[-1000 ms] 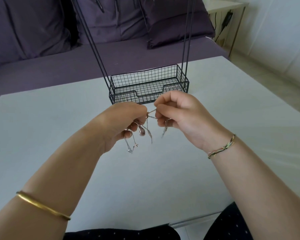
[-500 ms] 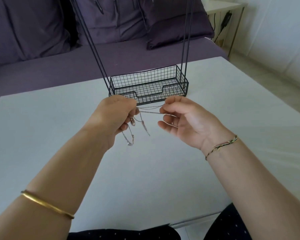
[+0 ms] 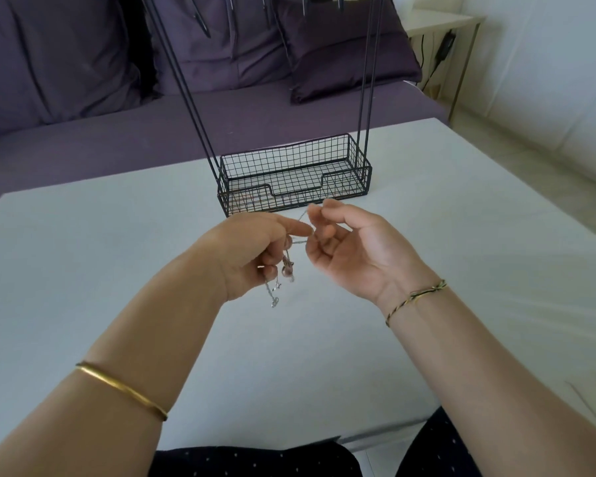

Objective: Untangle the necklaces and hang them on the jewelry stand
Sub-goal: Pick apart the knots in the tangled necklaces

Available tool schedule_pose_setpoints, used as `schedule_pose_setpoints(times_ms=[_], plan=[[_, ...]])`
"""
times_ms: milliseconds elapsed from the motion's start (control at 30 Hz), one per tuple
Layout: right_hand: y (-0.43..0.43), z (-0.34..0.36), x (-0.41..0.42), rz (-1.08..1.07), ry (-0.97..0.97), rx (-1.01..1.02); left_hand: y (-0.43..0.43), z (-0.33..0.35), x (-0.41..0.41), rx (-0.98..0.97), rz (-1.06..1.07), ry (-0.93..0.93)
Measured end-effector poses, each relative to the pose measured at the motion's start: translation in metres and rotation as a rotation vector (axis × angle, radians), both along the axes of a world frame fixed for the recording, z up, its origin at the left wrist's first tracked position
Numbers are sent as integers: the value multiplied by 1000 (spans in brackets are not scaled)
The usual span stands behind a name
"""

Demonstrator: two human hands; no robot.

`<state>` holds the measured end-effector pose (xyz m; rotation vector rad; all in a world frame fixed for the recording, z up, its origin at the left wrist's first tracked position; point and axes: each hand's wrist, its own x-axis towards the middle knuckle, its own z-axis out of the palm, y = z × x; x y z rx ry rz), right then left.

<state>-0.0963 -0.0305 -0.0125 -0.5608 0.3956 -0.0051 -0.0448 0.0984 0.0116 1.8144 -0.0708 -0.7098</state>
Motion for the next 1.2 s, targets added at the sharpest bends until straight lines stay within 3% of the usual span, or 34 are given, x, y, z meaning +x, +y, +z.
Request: schedule_pose_setpoints(times_ms=[100,267,433,500,567,767,833,1033,1200], plan=[[3,1,-1,-6,-4,-2,-2,4,0,-10,81,14],[7,5,-1,15,10,-139,2,13,4,-186,180,130],[12,2,1,90,87,-657,4,17,2,-242,171,192],[15,-1,1,58,134,-768,2,17,0,-243,146,203],[16,-4,1,48,151,-737,0,17,-1,-229,131,212],[5,-4,3,-2,134,-330,0,18,-5,-115,7,172],[1,-4,4,-18,152,-317,-1,17,-6,-116,-36,146],[7,-11,5,121,159,-1049,-3,12,-2,-144,-21,7],[9,-10,3,240,91,-1160,-1,10,-3,-15,-43,-105]])
